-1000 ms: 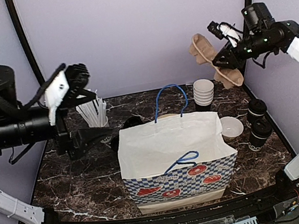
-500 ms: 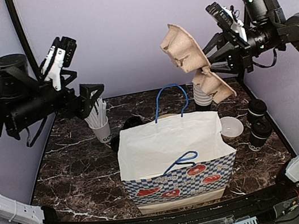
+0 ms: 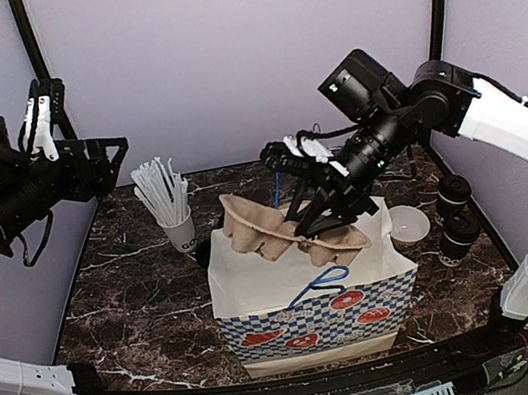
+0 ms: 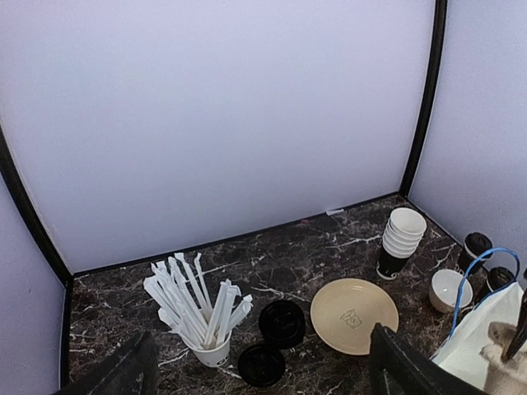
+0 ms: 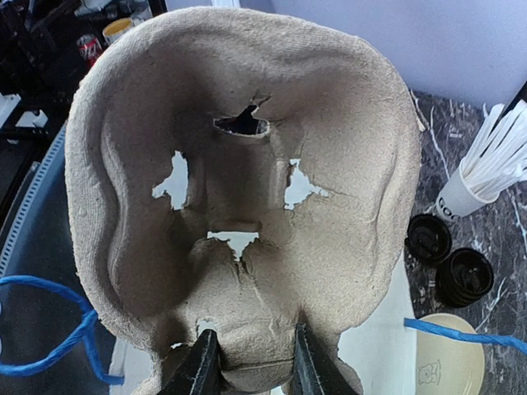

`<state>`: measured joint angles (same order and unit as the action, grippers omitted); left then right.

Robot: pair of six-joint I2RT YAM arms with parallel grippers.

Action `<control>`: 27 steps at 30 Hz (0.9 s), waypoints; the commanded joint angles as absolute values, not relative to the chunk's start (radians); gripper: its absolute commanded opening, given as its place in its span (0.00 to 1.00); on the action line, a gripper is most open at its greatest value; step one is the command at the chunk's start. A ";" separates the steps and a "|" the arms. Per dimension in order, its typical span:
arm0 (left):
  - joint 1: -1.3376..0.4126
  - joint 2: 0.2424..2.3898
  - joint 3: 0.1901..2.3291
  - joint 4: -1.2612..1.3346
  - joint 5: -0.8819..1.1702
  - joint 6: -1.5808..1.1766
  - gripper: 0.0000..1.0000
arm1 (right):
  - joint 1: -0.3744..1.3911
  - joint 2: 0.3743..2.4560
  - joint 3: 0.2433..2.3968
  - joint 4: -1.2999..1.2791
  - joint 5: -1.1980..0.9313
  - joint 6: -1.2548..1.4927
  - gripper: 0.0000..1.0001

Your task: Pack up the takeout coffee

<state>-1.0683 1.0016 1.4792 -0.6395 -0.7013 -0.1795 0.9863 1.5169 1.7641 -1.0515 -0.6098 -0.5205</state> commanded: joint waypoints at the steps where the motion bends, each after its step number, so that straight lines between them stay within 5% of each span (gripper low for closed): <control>1: -1.059 0.985 1.449 -0.617 -0.761 -0.209 0.91 | 1.034 1.581 1.744 -1.065 -0.455 -0.540 0.27; 27: -1.049 0.960 1.323 -0.574 -0.743 -0.109 0.92 | 1.200 1.834 1.515 -1.014 -0.060 -0.491 0.30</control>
<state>-1.0569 0.9810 1.3369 -0.6090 -0.7479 -0.1375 1.1866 1.7996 1.5402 -1.0657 -0.0917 -0.5304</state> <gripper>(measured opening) 0.918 0.296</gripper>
